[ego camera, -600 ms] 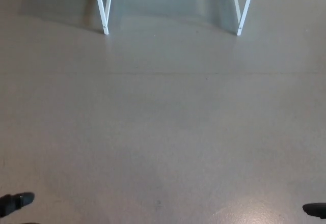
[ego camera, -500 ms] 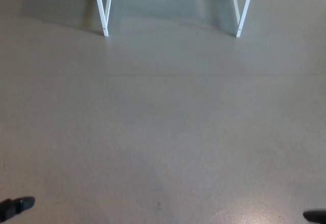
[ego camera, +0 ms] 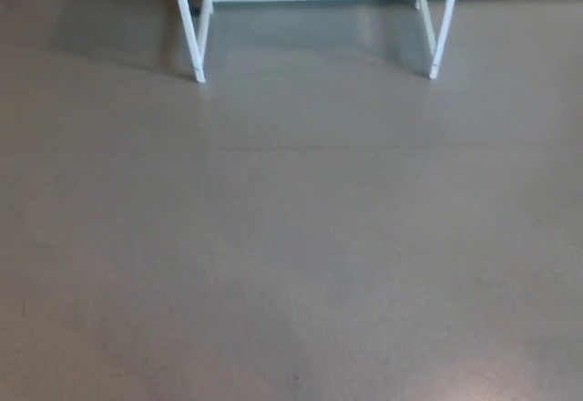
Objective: The robot walk towards a table in front and then pushes a layer of a file tray back to its original position using its right hand
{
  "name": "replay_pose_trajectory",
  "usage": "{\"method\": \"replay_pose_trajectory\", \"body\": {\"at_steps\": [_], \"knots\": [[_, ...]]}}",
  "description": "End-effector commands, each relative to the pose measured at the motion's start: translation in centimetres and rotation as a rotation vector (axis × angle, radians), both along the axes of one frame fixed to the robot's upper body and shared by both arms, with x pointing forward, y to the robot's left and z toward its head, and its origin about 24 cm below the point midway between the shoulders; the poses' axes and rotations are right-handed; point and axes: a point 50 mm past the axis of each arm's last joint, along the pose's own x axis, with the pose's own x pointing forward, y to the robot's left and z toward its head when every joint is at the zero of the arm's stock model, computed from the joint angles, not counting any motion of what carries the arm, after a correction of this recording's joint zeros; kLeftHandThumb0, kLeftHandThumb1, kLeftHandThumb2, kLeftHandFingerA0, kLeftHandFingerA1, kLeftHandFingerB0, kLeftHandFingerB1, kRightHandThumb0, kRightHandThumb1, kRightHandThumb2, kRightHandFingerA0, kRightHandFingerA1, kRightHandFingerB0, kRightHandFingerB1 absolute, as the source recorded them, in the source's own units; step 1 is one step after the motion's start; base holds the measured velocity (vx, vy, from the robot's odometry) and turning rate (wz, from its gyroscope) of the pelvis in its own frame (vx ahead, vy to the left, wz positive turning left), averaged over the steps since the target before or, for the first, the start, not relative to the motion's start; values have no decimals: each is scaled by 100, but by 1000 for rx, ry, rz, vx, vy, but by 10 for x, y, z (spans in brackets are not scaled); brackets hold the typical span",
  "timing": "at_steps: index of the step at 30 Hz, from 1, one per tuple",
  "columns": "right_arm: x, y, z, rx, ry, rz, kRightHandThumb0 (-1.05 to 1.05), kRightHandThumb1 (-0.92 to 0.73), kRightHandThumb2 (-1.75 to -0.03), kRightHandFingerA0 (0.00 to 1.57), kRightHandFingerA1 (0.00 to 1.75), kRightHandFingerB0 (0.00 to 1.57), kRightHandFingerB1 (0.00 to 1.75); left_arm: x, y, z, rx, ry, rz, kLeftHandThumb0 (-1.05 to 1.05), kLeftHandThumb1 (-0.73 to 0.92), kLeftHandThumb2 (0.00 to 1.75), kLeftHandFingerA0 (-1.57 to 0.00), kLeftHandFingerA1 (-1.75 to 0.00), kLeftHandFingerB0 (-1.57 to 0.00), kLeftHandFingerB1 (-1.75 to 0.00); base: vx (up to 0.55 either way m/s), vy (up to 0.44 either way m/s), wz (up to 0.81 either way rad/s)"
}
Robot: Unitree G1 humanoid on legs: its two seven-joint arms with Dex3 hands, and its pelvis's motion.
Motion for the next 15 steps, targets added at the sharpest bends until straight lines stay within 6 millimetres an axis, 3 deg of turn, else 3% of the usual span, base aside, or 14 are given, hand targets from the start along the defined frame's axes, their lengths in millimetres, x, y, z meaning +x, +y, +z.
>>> {"method": "replay_pose_trajectory", "body": {"at_steps": [1, 6, 10, 15], "knots": [[-6, -3, 2, -18, -17, 48, -21, -58, -57, 69, 51, 49, 42, -11, 2, -2, 14, -2, -27, -6, 46, 88, -42, -61, -20, -50, 0, 0, 0], [-6, -2, 2, -23, -8, 56, -23, -58, -57, 69, 50, 50, 42, -12, 4, -6, 33, 2, -33, -6, 45, 87, -47, -63, -21, -50, 44, 198, -7], [-2, -3, 1, -25, -18, 64, -22, -57, -57, 70, 51, 50, 42, -9, 4, -4, 40, -12, -43, -4, 46, 88, -45, -62, -21, -50, 195, 483, -12], [-1, -2, 3, -10, -34, 55, -19, -57, -56, 69, 52, 50, 43, -8, 4, -2, 30, -19, -47, -5, 46, 88, -44, -61, -21, -50, 180, 143, 1]]}}
